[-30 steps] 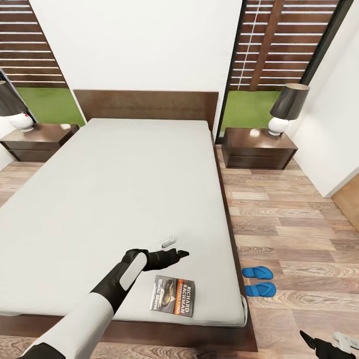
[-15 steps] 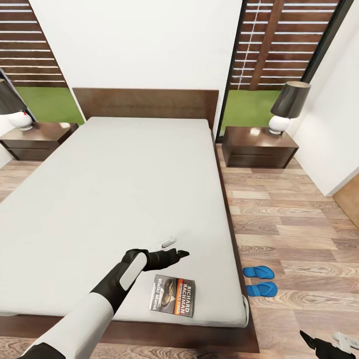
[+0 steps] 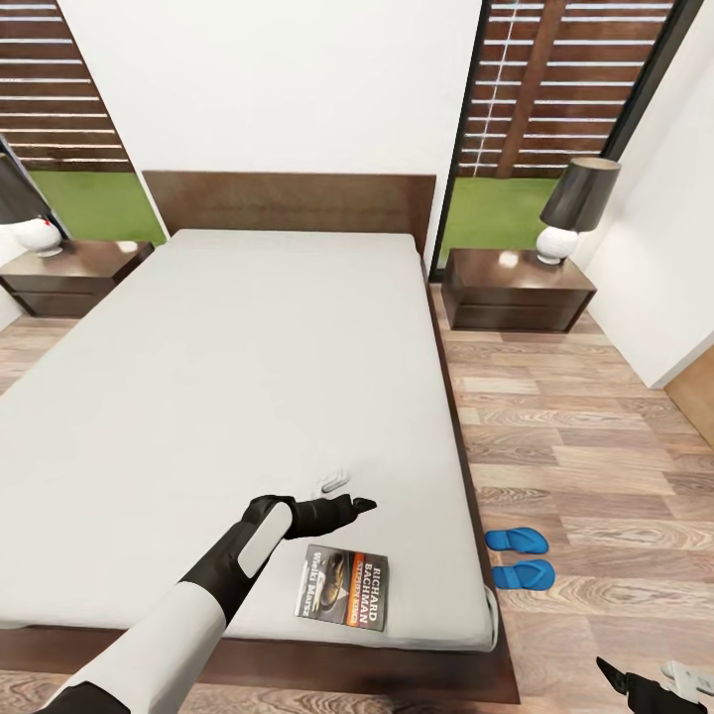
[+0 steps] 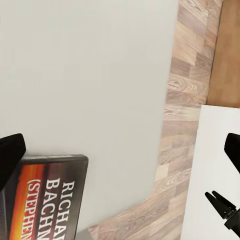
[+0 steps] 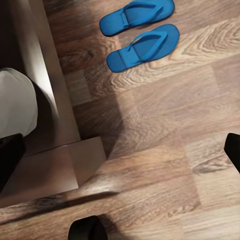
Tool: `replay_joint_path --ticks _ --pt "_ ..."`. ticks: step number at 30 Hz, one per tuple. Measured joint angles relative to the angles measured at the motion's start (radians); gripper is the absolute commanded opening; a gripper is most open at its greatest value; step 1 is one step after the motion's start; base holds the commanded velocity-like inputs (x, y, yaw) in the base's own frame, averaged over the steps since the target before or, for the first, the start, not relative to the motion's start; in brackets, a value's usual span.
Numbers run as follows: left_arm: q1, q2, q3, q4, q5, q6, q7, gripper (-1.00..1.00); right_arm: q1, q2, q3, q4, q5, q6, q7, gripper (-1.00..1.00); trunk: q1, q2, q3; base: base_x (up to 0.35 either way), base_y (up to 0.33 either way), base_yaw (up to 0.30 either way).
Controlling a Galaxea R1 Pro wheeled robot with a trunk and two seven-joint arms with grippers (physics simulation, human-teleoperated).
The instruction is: In the bedroom, move the book from the bed onto either nightstand, and place the two sandals side by side next to the bed.
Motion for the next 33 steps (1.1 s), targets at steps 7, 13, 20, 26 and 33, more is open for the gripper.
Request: replay_joint_path --ticks 7,13,20,26,33 --pt "0.0 0.0 0.0 0.0 0.0 -0.001 0.0 1.0 0.0 0.0 0.0 0.0 0.0 0.0 0.0 1.0 0.027 -0.049 -0.022 0.0 0.0 0.0" --pt "0.0 0.0 0.0 0.0 0.0 0.0 0.0 1.0 0.0 0.0 0.0 0.0 0.0 0.0 0.0 1.0 0.05 -0.091 -0.041 0.0 0.0 0.0" --pt "0.0 0.0 0.0 0.0 0.0 0.0 0.0 1.0 0.0 0.0 0.0 0.0 0.0 0.0 0.0 1.0 0.077 -0.14 -0.063 0.0 0.0 0.0" --pt "0.0 0.0 0.0 0.0 0.0 0.0 0.0 1.0 0.0 0.0 0.0 0.0 0.0 0.0 0.0 1.0 0.096 -0.175 -0.078 0.0 0.0 0.0" --pt "0.0 0.0 0.0 0.0 0.0 0.0 0.0 1.0 0.0 0.0 0.0 0.0 0.0 0.0 0.0 1.0 0.096 -0.175 -0.078 0.0 0.0 0.0"
